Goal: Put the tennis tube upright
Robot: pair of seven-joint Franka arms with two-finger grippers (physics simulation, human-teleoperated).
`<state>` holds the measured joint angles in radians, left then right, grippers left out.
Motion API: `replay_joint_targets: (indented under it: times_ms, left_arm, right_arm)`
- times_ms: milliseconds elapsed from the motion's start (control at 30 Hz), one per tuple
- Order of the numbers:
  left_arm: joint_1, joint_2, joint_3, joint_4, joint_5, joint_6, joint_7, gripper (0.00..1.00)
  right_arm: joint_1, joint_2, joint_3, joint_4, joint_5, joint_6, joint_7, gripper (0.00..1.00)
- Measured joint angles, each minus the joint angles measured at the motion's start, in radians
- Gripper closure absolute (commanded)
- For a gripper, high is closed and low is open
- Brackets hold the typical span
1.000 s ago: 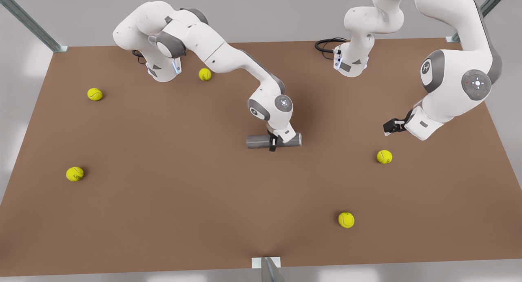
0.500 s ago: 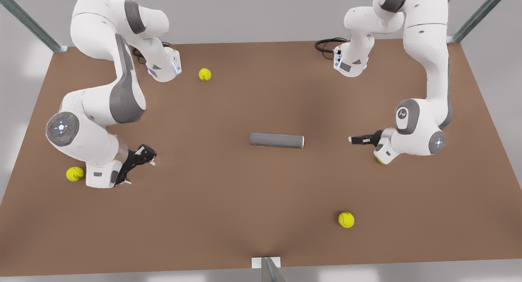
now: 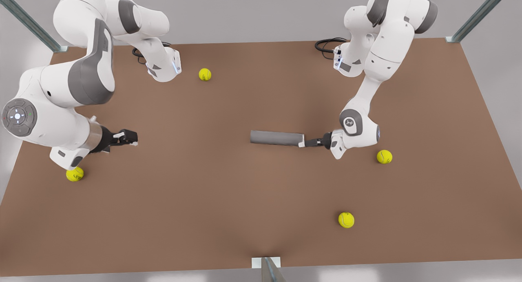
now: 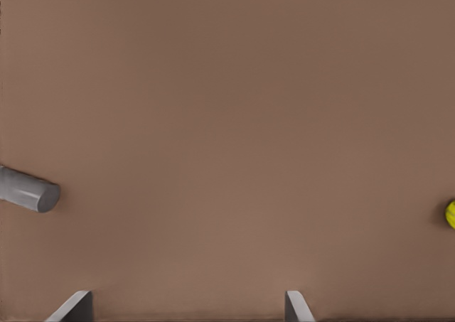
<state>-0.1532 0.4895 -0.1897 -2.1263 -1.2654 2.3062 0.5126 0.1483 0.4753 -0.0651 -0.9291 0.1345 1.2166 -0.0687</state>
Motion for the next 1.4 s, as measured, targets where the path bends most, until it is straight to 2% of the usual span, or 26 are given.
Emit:
replay_joint_targets:
  times_ms: [400,600,667,733,833,1400]
  left_arm:
    - [0.002,-0.03,-0.007,-0.072,-0.047,0.054,0.287,0.0]
    - [-0.007,-0.032,-0.056,-0.074,-0.049,0.056,0.356,0.0]
    - [-0.007,-0.029,-0.061,-0.074,-0.049,0.055,0.374,0.0]
    - [-0.007,-0.029,-0.062,-0.077,-0.049,0.054,0.391,0.0]
    - [-0.003,-0.029,-0.06,-0.091,-0.049,0.052,0.413,0.0]
    - [-0.014,-0.04,-0.063,-0.147,-0.047,-0.001,0.478,0.0]
  right_arm:
    - [-0.004,0.002,-0.001,0.001,0.031,-0.04,0.168,0.0]
    - [-0.006,0.002,0.0,0.001,0.038,-0.044,0.217,0.0]
    - [-0.046,0.002,-0.001,0.0,0.073,-0.046,0.227,0.0]
    - [-0.185,0.004,-0.004,-0.004,0.147,-0.07,0.236,0.0]
    - [-0.233,0.006,-0.002,-0.005,0.175,-0.099,0.246,0.0]
    - [-0.204,0.009,-0.001,-0.004,0.193,-0.128,0.28,0.0]
